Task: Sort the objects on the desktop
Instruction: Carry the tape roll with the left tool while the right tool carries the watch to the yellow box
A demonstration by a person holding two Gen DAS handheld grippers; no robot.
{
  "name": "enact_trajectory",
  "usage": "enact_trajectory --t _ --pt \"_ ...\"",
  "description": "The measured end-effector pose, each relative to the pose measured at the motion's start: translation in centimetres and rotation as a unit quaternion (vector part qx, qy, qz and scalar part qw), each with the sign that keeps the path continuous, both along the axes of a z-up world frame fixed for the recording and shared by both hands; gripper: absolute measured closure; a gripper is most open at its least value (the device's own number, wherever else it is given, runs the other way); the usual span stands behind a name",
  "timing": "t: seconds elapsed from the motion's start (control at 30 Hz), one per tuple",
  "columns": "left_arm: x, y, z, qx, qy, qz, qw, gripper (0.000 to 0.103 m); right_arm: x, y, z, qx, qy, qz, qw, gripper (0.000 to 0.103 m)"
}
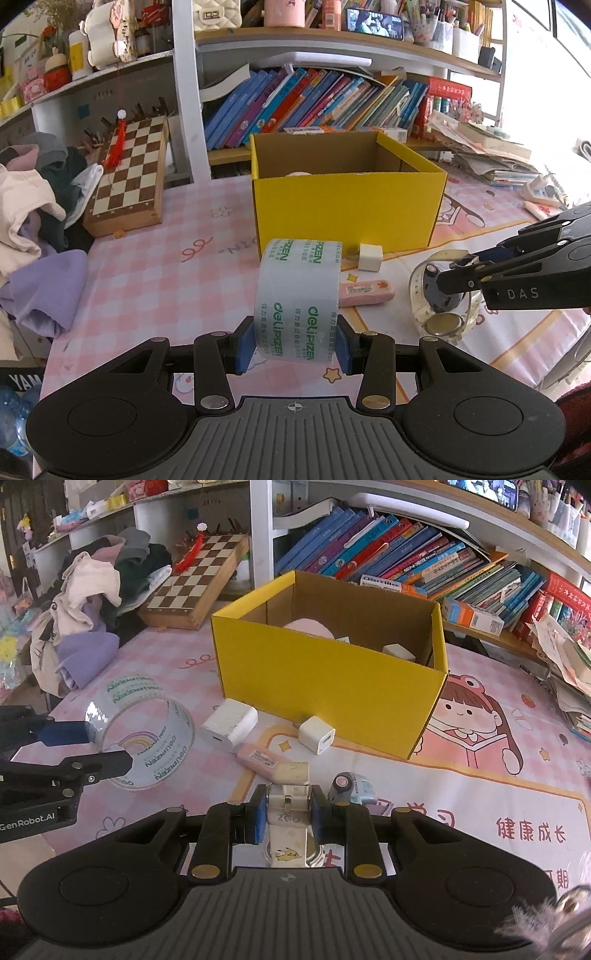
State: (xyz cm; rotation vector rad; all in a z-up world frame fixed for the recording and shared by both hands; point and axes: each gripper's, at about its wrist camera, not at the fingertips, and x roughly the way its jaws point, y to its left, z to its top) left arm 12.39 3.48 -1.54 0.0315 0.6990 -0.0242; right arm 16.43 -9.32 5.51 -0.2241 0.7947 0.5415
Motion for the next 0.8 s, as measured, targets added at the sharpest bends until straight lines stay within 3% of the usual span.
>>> enact_trajectory --t 0.8 --pt "-0.7 -0.1 1.3 0.002 -0.023 -0.025 0.9994 0.062 -1.2 -0.3 2.5 0.015 -0.012 -0.002 1.0 0.081"
